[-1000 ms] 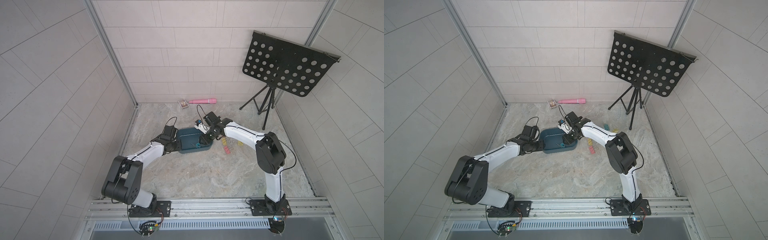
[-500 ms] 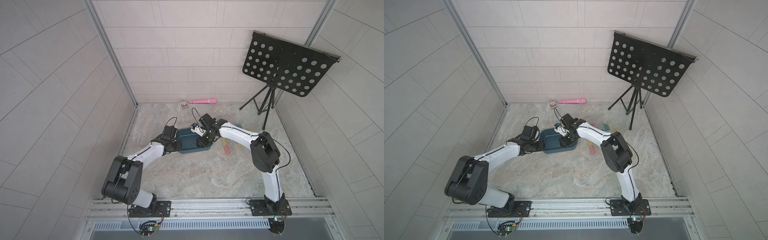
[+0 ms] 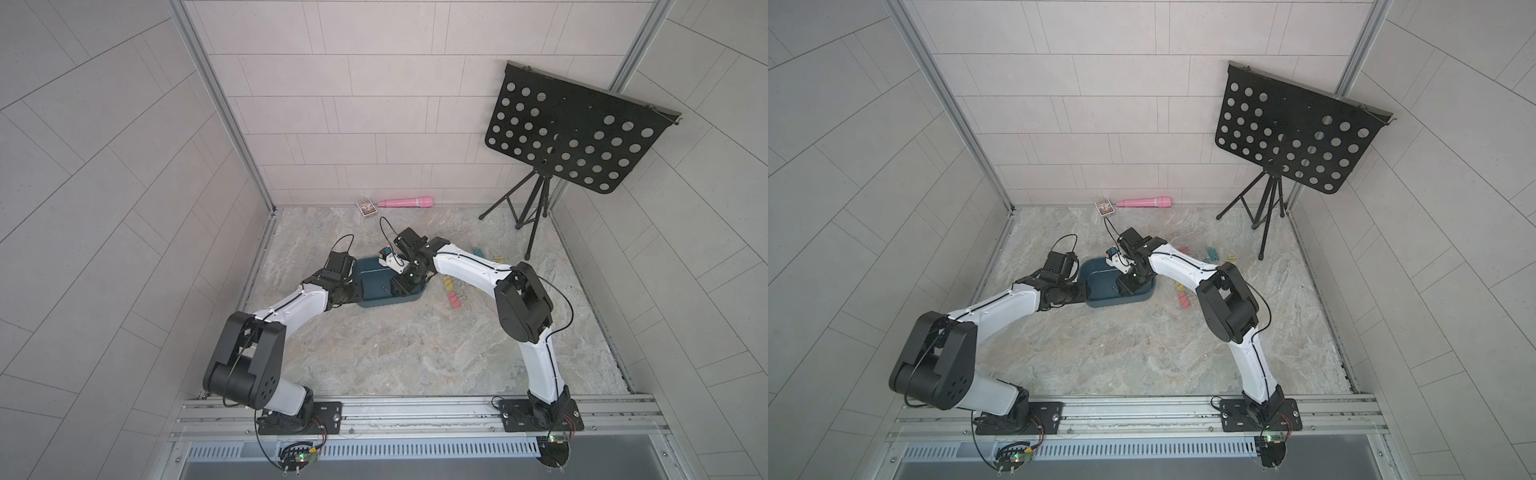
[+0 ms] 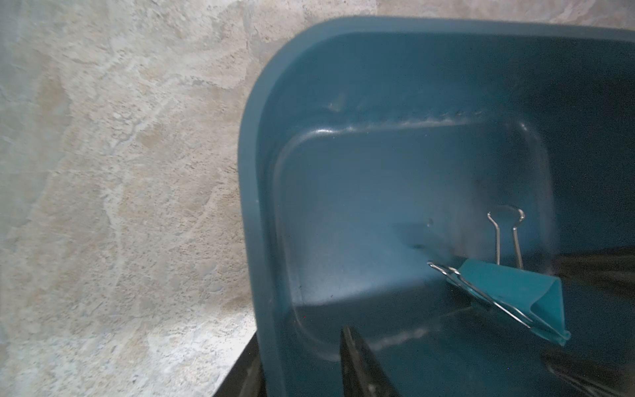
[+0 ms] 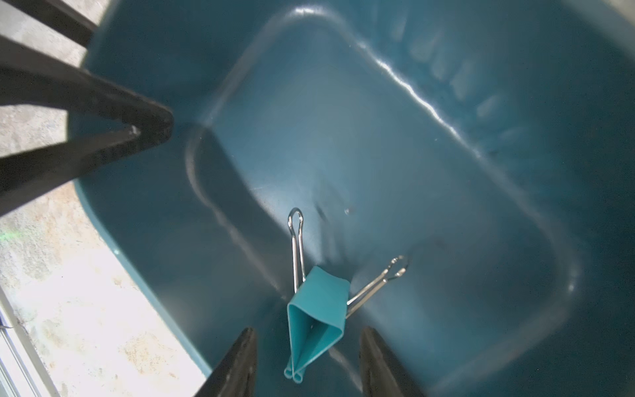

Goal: Take out the binder clips from the storage box
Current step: Adjust the binder clip in the storage box.

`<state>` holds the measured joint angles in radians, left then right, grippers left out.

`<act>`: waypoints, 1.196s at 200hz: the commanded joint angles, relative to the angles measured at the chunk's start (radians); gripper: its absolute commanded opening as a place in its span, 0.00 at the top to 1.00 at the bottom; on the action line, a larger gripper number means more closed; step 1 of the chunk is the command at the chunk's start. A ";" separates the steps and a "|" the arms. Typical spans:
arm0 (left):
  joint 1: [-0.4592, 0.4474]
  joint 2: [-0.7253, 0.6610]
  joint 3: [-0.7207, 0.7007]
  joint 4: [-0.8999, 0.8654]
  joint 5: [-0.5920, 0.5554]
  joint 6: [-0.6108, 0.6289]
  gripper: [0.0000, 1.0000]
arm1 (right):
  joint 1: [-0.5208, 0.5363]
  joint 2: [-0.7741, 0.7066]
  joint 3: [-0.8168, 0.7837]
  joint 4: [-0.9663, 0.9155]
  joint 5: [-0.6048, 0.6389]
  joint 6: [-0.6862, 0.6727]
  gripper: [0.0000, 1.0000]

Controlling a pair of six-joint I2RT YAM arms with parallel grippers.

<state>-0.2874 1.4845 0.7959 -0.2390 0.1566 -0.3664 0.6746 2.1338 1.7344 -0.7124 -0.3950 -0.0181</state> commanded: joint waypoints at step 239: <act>0.005 -0.043 -0.021 -0.014 -0.015 -0.002 0.59 | -0.063 0.144 0.278 -0.075 0.179 0.062 0.61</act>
<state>-0.2874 1.4628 0.7849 -0.2405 0.1558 -0.3664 0.6167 2.2864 1.9877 -0.7670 -0.2329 0.0460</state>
